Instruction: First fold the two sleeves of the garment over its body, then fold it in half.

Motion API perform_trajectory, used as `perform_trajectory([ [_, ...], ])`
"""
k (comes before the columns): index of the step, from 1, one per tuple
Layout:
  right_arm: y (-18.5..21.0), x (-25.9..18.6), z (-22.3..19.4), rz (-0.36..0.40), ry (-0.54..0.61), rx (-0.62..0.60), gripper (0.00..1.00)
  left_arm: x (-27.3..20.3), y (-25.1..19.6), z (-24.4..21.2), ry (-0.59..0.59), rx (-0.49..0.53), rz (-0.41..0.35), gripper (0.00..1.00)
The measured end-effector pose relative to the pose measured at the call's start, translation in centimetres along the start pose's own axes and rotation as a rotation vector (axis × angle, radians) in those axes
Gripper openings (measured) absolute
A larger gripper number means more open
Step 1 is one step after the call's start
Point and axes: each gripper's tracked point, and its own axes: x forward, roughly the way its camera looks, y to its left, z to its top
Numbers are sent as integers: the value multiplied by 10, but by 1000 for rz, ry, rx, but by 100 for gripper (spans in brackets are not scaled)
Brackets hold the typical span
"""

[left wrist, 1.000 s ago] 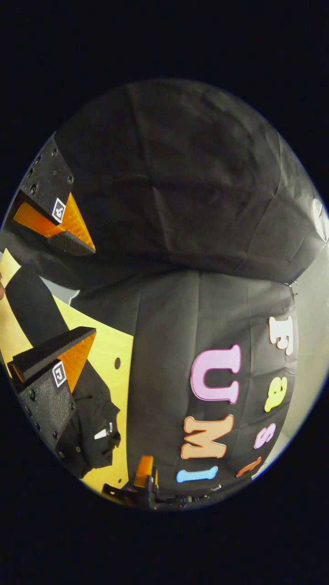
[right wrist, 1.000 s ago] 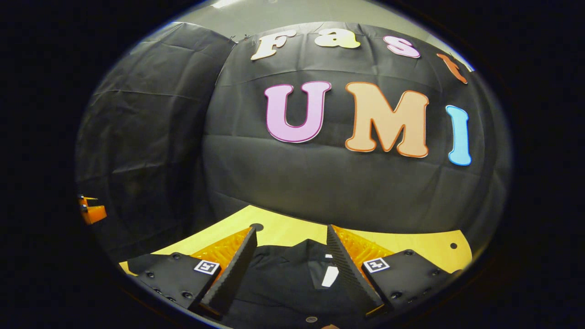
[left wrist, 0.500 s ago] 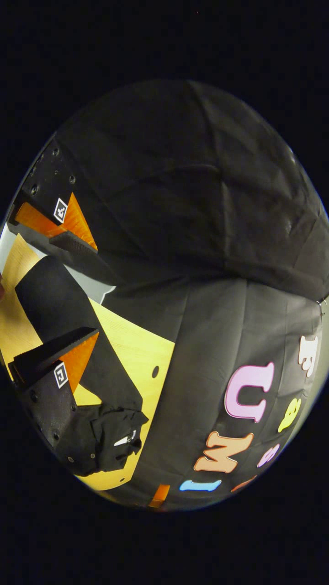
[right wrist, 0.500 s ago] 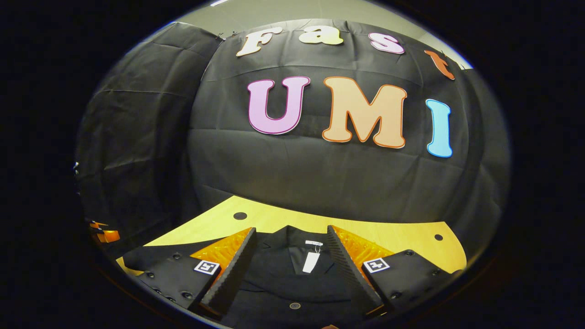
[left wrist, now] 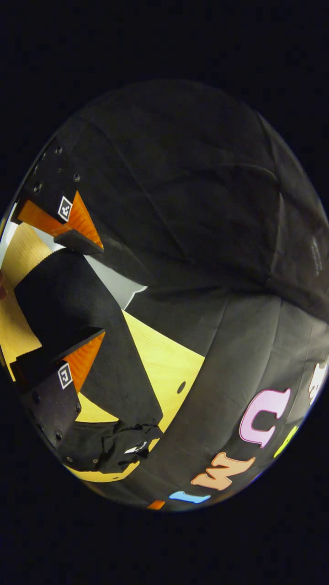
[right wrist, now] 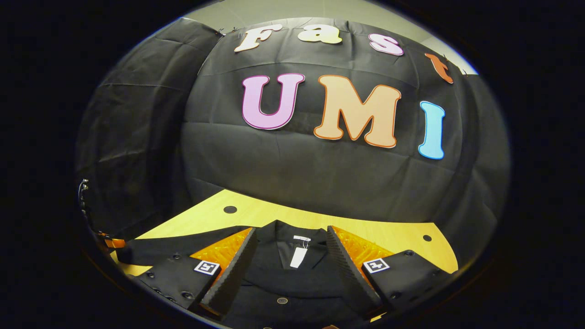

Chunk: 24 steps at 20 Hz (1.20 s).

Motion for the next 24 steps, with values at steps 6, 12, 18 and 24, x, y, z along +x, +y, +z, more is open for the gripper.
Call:
perform_trajectory([
  [6,0,1,2,-2,-8,-3,98,3,14,-9,24,-23,8,96],
  [12,6,-2,0,8,-5,-23,98,1,5,-10,54,-88,-54,78],
  [18,13,-9,9,44,-54,-70,99,1,16,2,50,-171,-17,12],
  [24,6,-18,13,52,-74,-73,98,-10,-6,23,38,-38,-38,0],
])
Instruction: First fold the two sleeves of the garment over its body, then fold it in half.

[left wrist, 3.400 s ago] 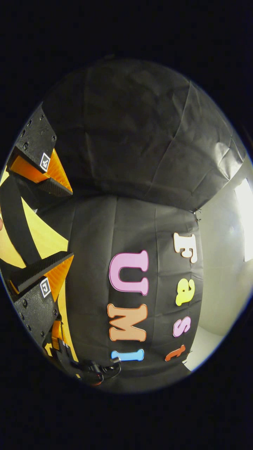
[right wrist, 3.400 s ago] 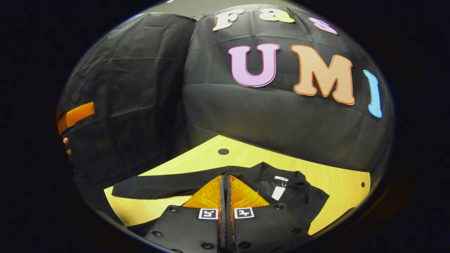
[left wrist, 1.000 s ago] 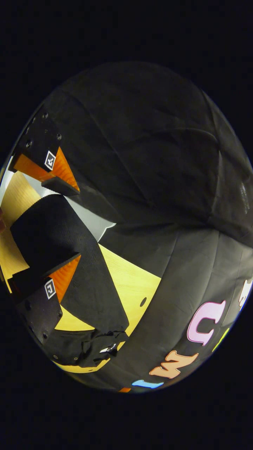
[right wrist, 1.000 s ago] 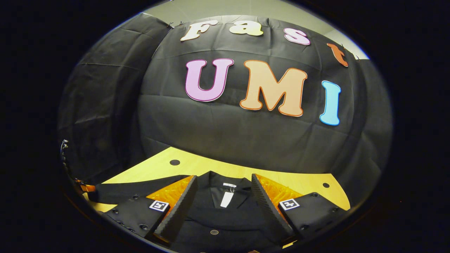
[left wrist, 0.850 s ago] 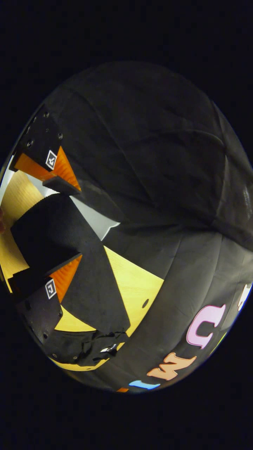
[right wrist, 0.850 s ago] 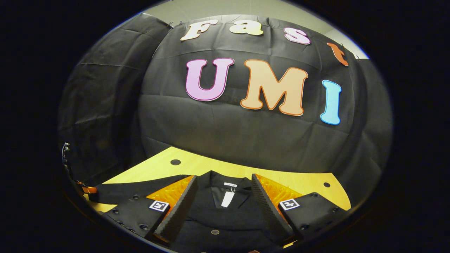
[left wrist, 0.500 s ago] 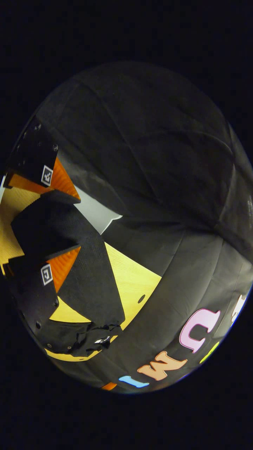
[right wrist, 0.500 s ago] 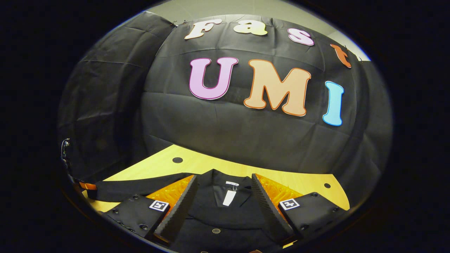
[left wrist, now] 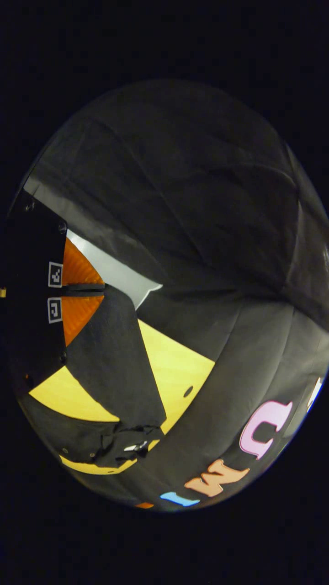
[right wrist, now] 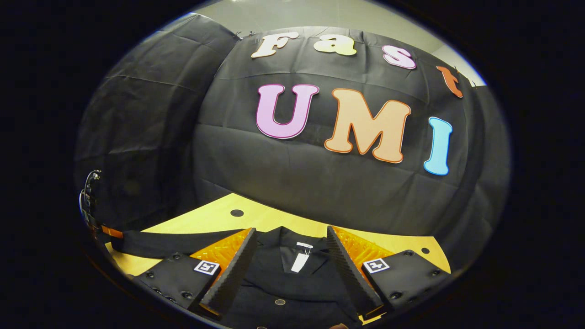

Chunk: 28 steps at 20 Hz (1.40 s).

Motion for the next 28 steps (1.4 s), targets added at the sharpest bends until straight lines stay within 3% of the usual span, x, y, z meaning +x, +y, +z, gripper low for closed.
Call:
perform_trajectory([
  [1,-4,-3,1,-3,-7,-4,100,-8,-1,8,-22,21,22,0],
  [9,-37,-25,3,6,-52,3,99,-54,-85,66,-179,158,-73,0],
  [15,-97,-53,-11,-59,-72,65,96,-78,-190,114,-308,310,-174,0],
  [16,-109,-58,-16,-76,-70,79,100,-78,-208,115,-309,329,-196,0],
  [21,-173,-89,-37,-174,-70,129,98,-73,-302,116,-319,410,-308,0],
  [28,-251,-135,-74,-311,-50,197,98,-64,-423,83,-281,532,-458,0],
])
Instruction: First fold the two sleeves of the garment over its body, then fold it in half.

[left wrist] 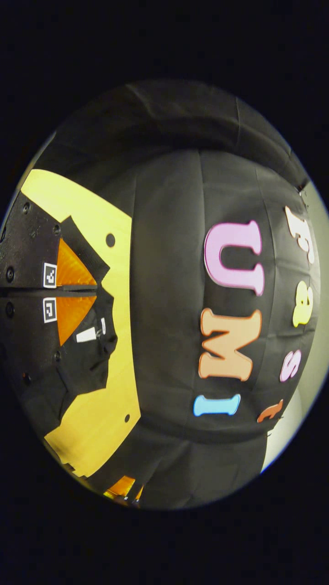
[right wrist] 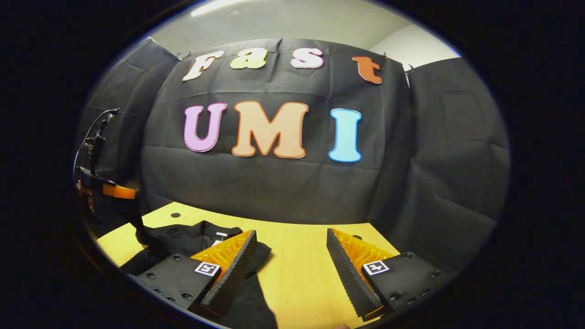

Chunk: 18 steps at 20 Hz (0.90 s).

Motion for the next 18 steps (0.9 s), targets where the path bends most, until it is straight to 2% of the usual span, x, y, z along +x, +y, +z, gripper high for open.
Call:
perform_trajectory([
  [5,-58,-20,-16,-93,29,17,98,40,-64,-9,39,48,-86,0],
  [11,-119,-46,-39,-196,80,33,97,95,-137,-52,170,123,-201,0],
  [18,-153,-60,-60,-261,127,52,98,135,-175,-110,315,176,-228,0],
])
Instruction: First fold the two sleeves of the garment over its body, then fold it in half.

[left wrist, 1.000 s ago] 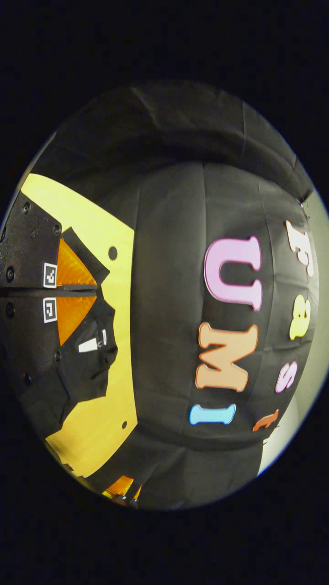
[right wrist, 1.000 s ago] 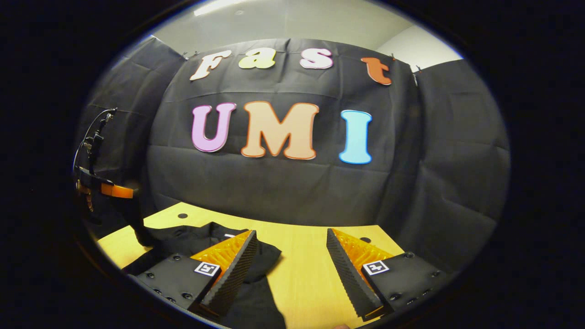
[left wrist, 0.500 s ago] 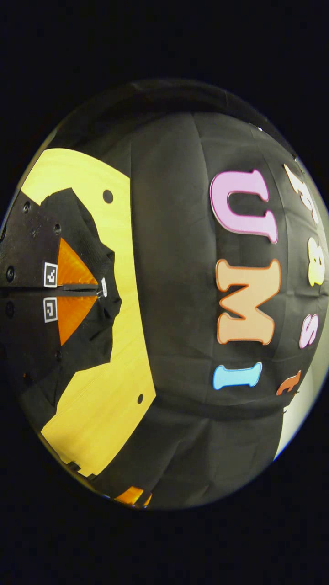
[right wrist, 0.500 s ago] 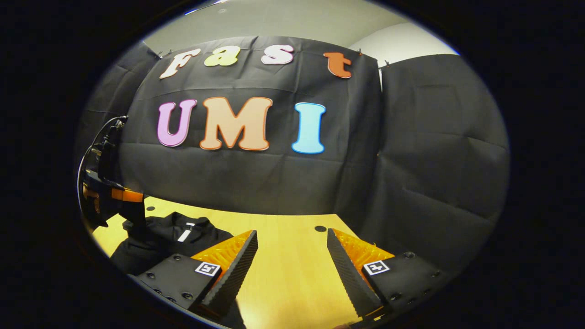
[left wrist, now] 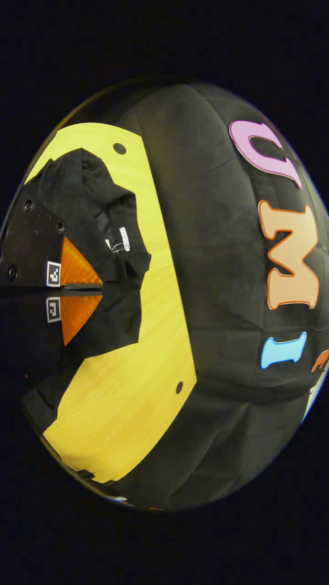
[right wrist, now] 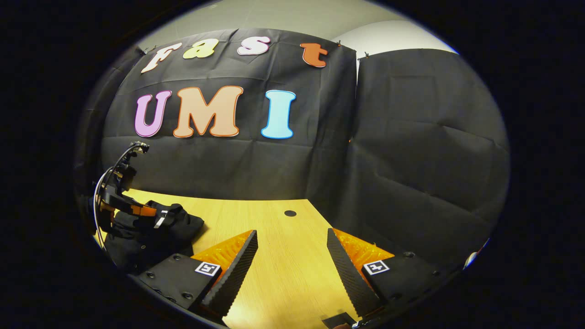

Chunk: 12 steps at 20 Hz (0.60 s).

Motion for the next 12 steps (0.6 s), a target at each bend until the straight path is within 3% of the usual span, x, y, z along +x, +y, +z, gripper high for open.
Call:
perform_trajectory([
  [5,0,3,-5,2,16,0,99,4,-3,7,-17,22,28,0],
  [8,7,4,-3,31,6,-9,98,-18,-2,43,-161,-26,52,93],
  [12,24,9,-2,115,-14,-22,98,-72,24,72,-290,-79,132,93],
])
